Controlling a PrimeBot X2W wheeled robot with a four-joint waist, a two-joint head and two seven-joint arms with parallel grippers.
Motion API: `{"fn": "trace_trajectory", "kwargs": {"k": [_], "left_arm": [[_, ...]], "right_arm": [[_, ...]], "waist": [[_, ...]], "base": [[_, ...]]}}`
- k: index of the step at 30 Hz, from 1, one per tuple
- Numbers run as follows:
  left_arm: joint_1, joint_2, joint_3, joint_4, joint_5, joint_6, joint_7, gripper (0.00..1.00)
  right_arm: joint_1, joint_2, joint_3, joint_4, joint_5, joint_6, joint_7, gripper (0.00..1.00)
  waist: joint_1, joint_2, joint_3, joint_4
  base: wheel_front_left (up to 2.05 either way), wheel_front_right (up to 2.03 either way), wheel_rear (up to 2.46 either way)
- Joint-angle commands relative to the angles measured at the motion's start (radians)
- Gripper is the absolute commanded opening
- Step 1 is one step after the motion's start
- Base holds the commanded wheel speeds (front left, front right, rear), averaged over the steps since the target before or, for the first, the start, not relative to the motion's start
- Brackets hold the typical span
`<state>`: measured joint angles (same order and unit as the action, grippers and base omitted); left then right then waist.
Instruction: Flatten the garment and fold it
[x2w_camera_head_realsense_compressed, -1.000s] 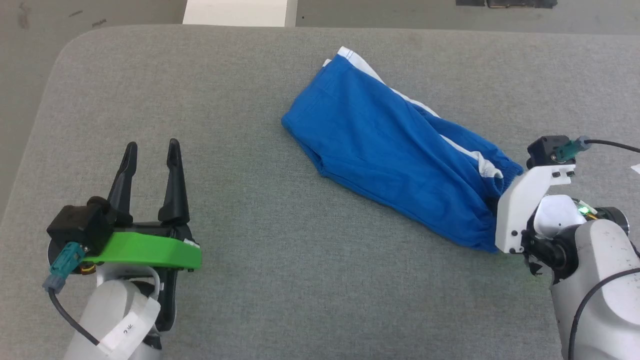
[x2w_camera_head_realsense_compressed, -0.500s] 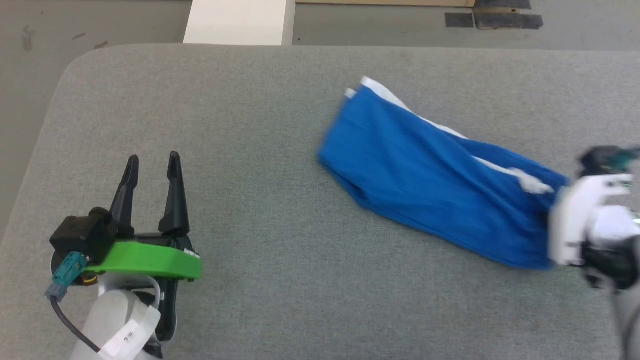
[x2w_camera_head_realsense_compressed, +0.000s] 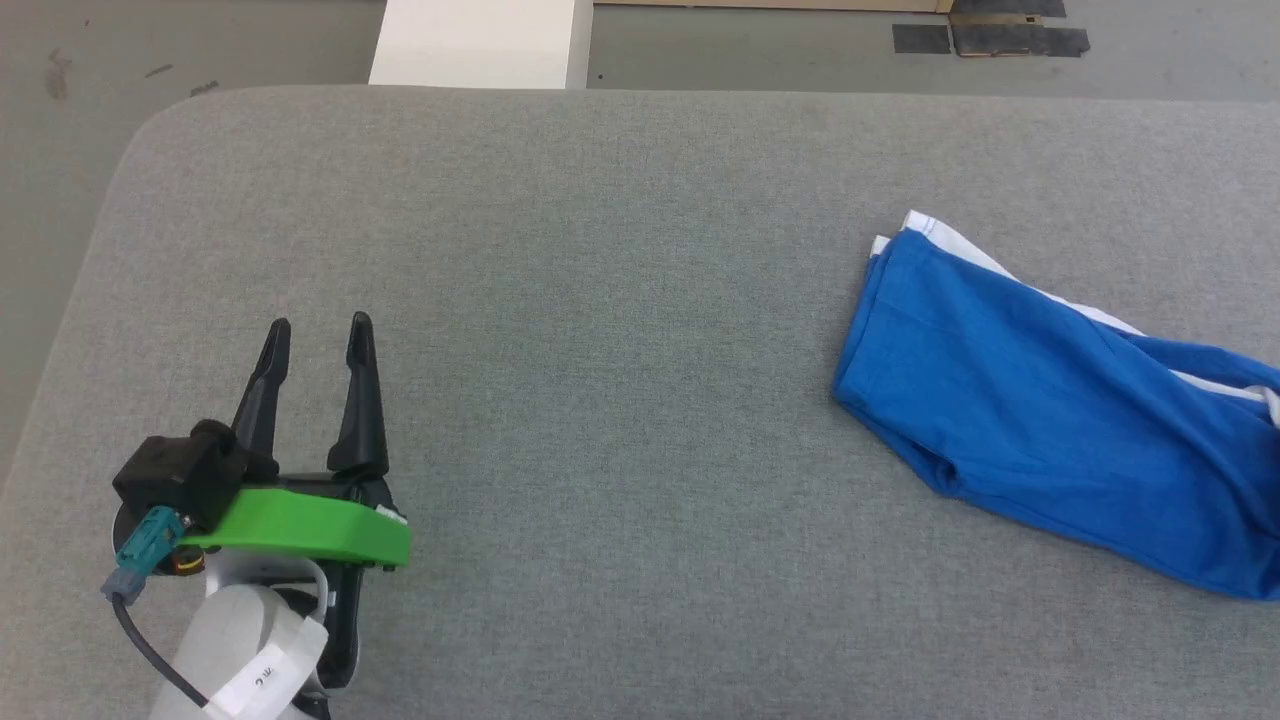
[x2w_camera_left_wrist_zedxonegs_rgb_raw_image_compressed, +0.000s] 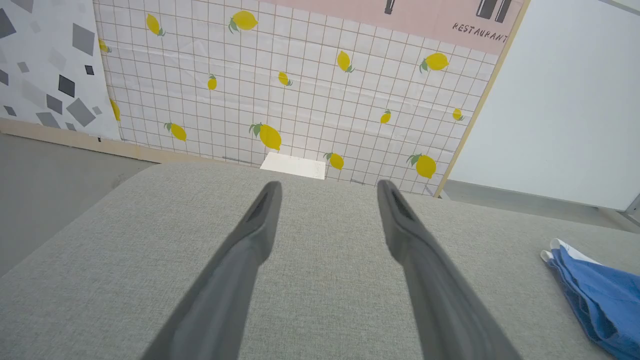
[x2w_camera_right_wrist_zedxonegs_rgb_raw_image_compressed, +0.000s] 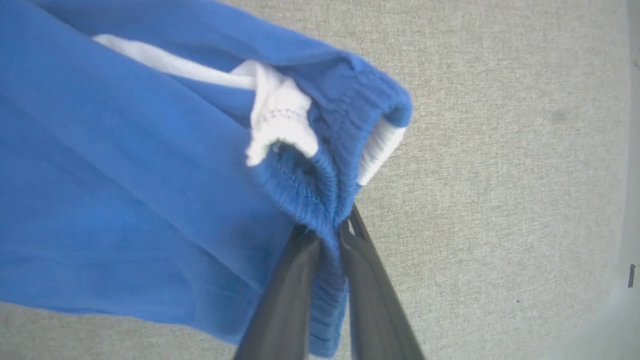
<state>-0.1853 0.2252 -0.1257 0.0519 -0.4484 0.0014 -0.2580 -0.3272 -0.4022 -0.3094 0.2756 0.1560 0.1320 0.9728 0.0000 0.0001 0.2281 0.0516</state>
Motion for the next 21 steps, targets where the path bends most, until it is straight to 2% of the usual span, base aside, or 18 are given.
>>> {"fn": "trace_trajectory", "kwargs": {"k": [1,12,16,21], "left_arm": [[0.001,-0.002,-0.001,0.002,0.01,-0.001,-0.003,1.0],[0.004,-0.002,-0.005,0.005,0.001,0.002,-0.003,1.0],[-0.003,-0.006,-0.011,0.007,-0.002,-0.001,-0.003,1.0],[-0.017,-0.014,-0.017,0.01,-0.005,-0.006,-0.003,1.0]], "right_arm": [[-0.003,0.011,0.009,-0.012,-0.009,-0.001,0.011,0.0],[-0.05,-0.002,0.207,-0.207,0.1,-0.001,0.169,0.0],[-0.089,0.025,0.267,-0.25,0.129,-0.001,0.2,0.0],[-0.158,0.084,0.325,-0.23,0.128,-0.001,0.19,0.0]], "waist": [[0.0,-0.0001,-0.001,0.0],[0.0,-0.0001,-0.013,-0.012],[0.0,-0.0001,-0.005,-0.01],[0.0,-0.0001,0.017,0.007]], "base": [[0.0,0.0,0.0],[0.0,0.0,0.0],[0.0,0.0,0.0],[0.0,0.0,0.0]]}}
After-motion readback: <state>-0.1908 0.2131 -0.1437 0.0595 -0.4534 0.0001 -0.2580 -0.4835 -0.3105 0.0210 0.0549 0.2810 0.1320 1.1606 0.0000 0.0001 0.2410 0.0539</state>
